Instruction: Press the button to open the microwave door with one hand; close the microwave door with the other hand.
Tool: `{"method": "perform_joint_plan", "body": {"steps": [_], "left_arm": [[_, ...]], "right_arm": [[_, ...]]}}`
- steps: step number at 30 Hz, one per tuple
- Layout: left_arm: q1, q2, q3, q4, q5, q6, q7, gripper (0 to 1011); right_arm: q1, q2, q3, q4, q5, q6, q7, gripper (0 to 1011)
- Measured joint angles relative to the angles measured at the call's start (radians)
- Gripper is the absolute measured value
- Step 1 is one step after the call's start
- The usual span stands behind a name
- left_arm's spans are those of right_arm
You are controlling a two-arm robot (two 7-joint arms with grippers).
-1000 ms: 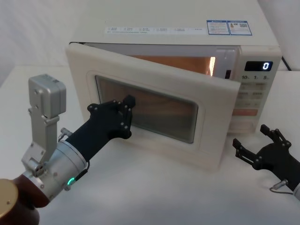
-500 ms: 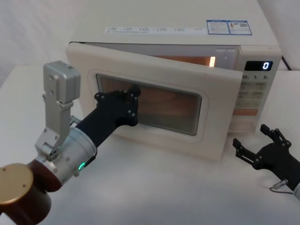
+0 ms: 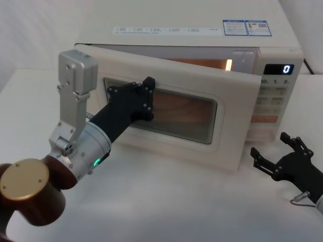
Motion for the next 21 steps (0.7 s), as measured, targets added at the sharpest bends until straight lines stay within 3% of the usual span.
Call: {"method": "perform_joint_plan", "body": {"steps": [21], "left_arm": [[-0.073,-0.065,0.025,0.083,0.082,0.002,0.011,0]], "right_arm": [[0.0,0.0,0.0,0.0,0.0,0.0,0.0,1000]]}}
